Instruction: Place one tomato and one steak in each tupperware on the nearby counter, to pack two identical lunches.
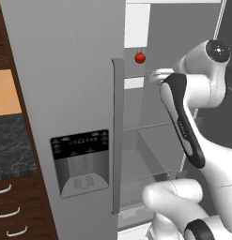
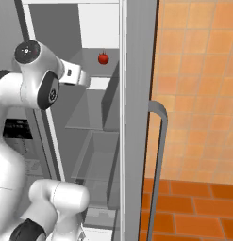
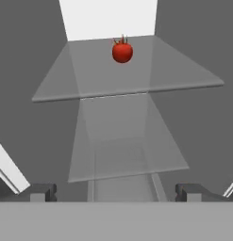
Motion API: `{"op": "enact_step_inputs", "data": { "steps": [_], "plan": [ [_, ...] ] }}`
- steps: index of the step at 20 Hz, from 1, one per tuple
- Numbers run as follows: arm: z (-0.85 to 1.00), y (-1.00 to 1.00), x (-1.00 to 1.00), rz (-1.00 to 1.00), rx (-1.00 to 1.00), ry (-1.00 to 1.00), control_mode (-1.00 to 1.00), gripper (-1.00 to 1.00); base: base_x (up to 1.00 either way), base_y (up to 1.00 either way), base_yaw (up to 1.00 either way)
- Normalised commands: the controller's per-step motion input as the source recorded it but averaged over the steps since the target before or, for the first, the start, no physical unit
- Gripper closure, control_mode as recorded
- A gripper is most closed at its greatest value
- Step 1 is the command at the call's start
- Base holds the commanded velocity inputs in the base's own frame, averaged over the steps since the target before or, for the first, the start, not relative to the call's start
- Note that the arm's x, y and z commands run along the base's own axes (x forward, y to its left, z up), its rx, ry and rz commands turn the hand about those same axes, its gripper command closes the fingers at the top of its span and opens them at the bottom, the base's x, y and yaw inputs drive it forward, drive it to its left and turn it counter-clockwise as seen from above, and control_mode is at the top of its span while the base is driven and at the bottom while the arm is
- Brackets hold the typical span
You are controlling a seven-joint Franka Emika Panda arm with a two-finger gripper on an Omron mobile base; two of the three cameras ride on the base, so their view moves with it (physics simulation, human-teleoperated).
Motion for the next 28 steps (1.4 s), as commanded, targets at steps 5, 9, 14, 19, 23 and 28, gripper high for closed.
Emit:
{"op": "enact_step_inputs", "data": {
  "steps": [5,9,14,19,23,28],
  "plan": [
    [0.23,0.00,0.99,-0.01,0.02,0.00,-1.00,-1.00,0.00,0.00,0.00],
    [0.02,-0.02,1.00,-0.01,0.01,0.00,-1.00,-1.00,0.00,0.00,0.00],
    [0.00,-0.03,0.99,0.00,0.00,0.00,-1.00,-1.00,0.00,0.00,0.00],
    [-0.04,-0.16,0.83,0.00,0.00,0.00,-1.00,-1.00,0.00,0.00,0.00],
    [-0.22,-0.06,0.77,0.00,0.00,0.01,-1.00,-1.00,0.00,0.00,0.00],
    [-0.25,0.00,0.77,0.00,0.00,0.00,-1.00,-1.00,0.00,0.00,0.00]
  ]
}}
